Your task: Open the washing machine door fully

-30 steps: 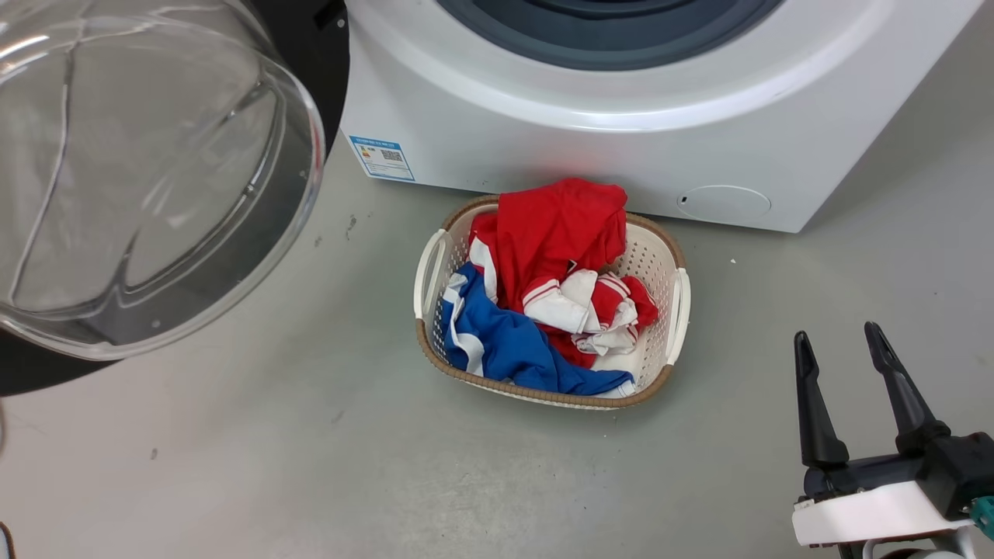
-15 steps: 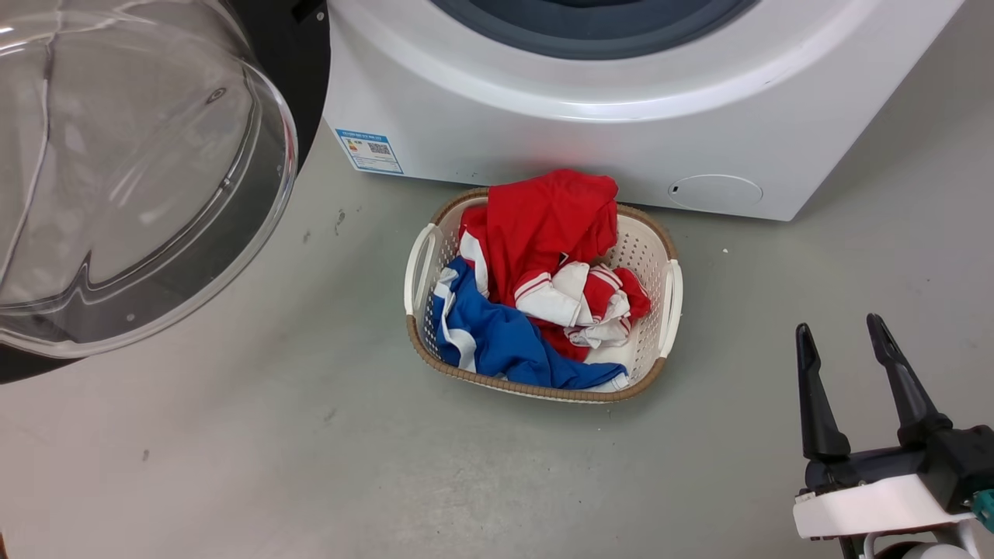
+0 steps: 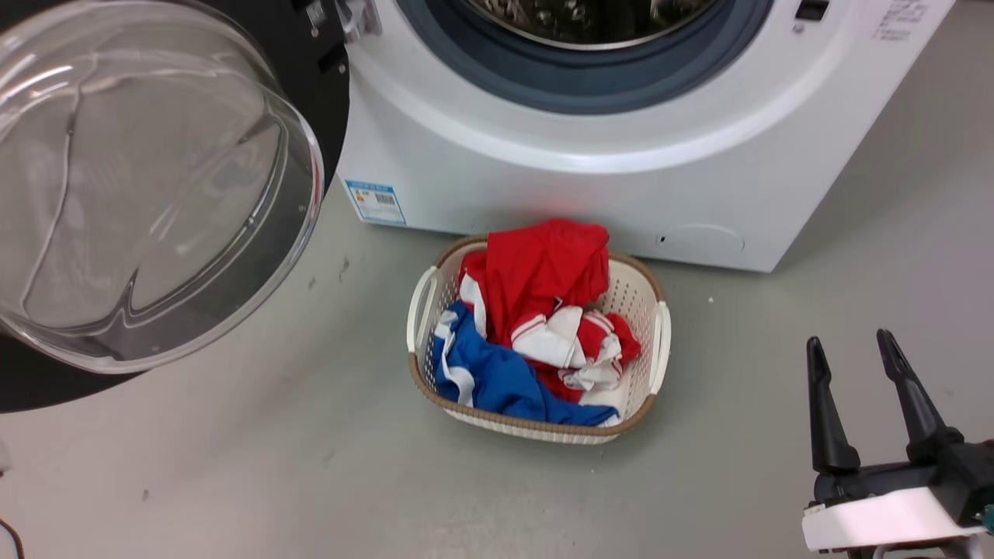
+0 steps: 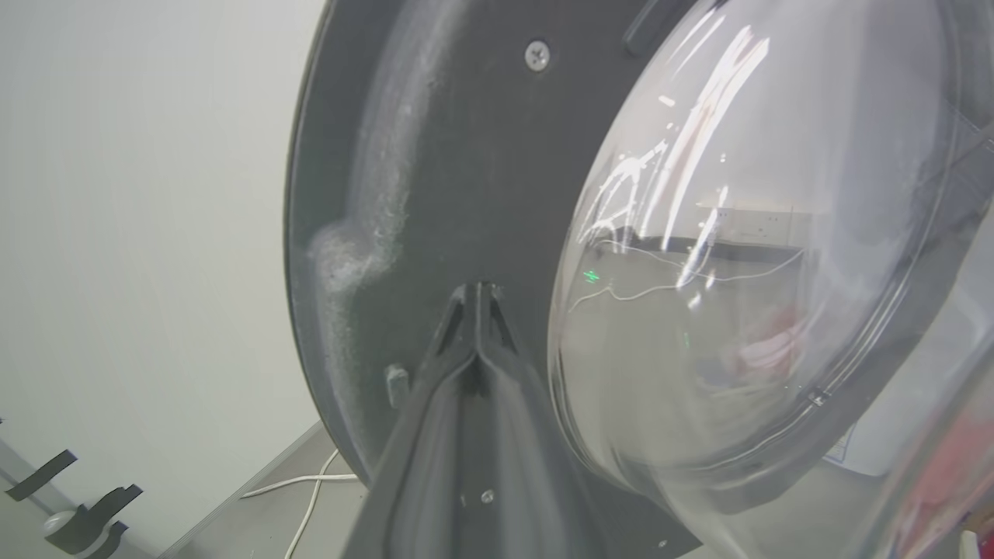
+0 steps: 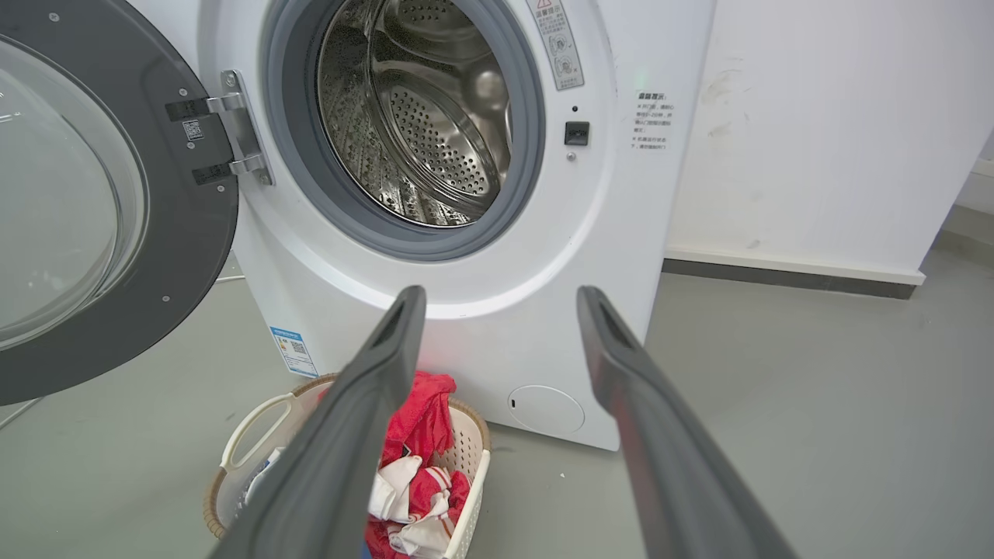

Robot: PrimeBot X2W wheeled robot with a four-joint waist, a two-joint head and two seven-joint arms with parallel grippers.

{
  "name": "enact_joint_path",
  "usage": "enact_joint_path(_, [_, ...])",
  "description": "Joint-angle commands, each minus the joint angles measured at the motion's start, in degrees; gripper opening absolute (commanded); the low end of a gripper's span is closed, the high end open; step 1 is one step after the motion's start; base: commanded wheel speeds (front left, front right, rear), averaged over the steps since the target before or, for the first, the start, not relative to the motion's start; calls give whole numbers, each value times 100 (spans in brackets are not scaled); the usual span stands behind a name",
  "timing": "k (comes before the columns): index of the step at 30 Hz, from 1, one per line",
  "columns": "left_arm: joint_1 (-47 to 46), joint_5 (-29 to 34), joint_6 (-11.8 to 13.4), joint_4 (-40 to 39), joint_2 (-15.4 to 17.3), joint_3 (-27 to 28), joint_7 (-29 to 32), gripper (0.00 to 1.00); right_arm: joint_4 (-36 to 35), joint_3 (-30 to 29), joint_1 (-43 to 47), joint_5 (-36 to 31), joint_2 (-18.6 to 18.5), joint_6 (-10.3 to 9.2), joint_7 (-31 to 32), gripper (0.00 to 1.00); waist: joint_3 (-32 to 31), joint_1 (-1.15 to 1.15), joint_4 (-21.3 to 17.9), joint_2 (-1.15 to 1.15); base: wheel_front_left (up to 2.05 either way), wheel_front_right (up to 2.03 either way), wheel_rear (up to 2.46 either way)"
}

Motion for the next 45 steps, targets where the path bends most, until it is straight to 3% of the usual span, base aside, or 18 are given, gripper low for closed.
enact_joint_path(1, [113,74,-16,-145,-75,5,12,32,-30,-21,57,38,10,-1,-10,100,-150,0,-7,0,0,0,0])
enact_joint_path(2, [183,151,-22,-291,-122,-6,12,100,-52,-33,78,58,11,-1,-10,100,-199,0,-9,0,0,0,0])
enact_joint_path(9, [473,471,-163,-1279,-479,-278,11,100,-175,-155,220,109,10,-1,-10,100,-495,0,-13,0,0,0,0])
enact_joint_path(20, [966,797,-246,-2464,-1193,-1225,12,100,-368,-223,389,208,9,-1,-10,100,-852,0,-134,0,0,0,0])
enact_joint_path(32, [1264,716,-193,-2356,-1723,-1949,11,100,-545,-231,504,311,9,-1,-10,100,-1039,0,-435,0,0,0,0])
enact_joint_path(45, [1597,582,-77,-2069,-1910,-2670,11,100,-418,-118,741,430,9,-1,-10,100,-1167,0,-645,0,0,0,0])
